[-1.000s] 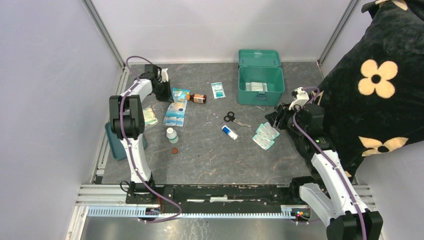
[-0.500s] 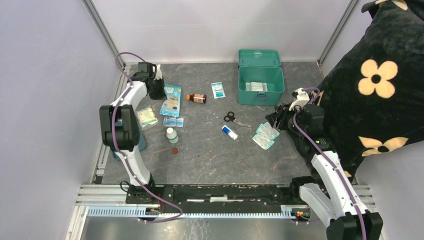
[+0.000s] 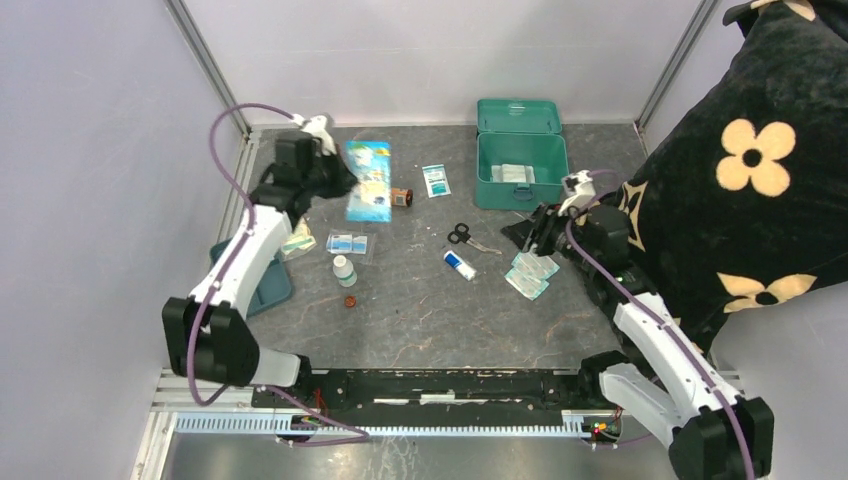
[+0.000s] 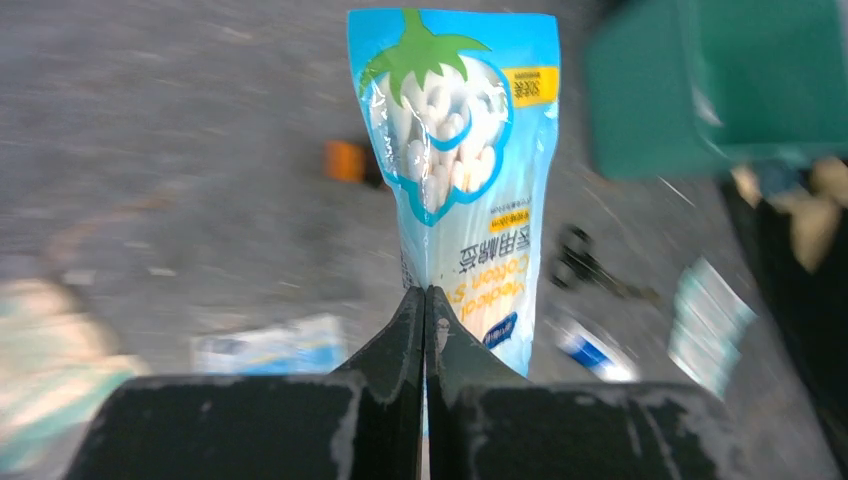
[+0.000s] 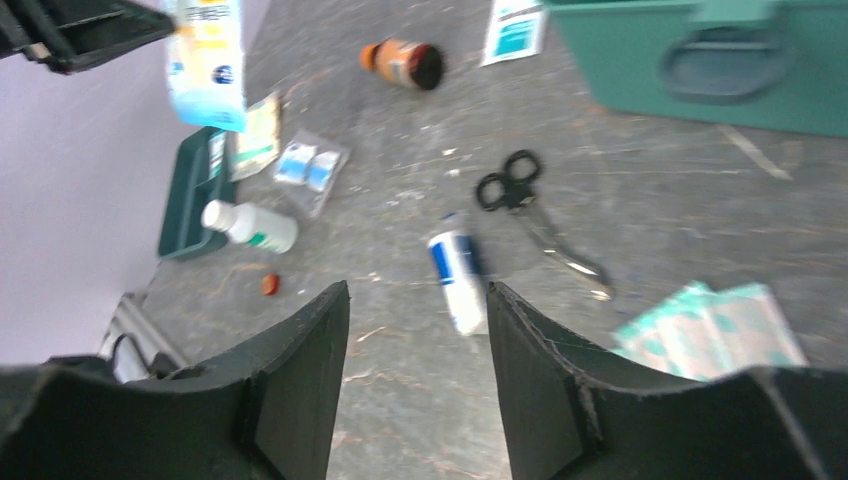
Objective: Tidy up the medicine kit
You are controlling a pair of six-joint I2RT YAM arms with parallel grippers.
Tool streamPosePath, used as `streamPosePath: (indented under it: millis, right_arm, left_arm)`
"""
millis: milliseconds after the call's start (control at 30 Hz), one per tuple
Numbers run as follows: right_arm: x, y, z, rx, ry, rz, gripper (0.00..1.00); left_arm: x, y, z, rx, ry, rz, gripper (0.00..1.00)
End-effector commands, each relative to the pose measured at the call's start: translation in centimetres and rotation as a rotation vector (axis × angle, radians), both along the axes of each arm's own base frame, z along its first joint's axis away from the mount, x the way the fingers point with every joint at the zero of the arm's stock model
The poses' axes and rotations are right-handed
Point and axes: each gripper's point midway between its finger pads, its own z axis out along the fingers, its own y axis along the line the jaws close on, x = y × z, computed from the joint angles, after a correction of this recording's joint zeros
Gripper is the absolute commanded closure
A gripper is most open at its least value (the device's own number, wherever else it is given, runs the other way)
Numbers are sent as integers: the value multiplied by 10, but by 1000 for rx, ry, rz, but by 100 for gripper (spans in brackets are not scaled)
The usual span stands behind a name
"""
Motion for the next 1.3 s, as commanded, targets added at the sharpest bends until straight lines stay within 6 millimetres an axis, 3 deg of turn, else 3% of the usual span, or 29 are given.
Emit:
streamPosePath:
  millis: [0,67,233,600,900,1133,1267]
  right_arm:
    - [-1,51,38,125,-98,121,39]
    - [-3,69,43,165,-110,166,35]
    - [-8,90,47,225,-130,219,25]
    - [-20,123,46,349,-95,272,27]
    - [-22,143,55,402,-92,307,37]
    - [-27,163,54,405,-94,312,60]
    - [-23,162,56,377,-125,274,77]
  left_arm:
    - [-41,-86,35,-160,-91,-133,98]
    - [-64,-116,34,-211,-87,-183,98]
    - [-98,-149,42,-321,-98,-246,98]
    - [-122,-169,61,-411,-128,-319,98]
    - [-135,-169,59,-421,-124,-362,98]
    - [-142,-168,52,-416,-120,-388,98]
    - [-146,-171,48,-409,-104,-414,98]
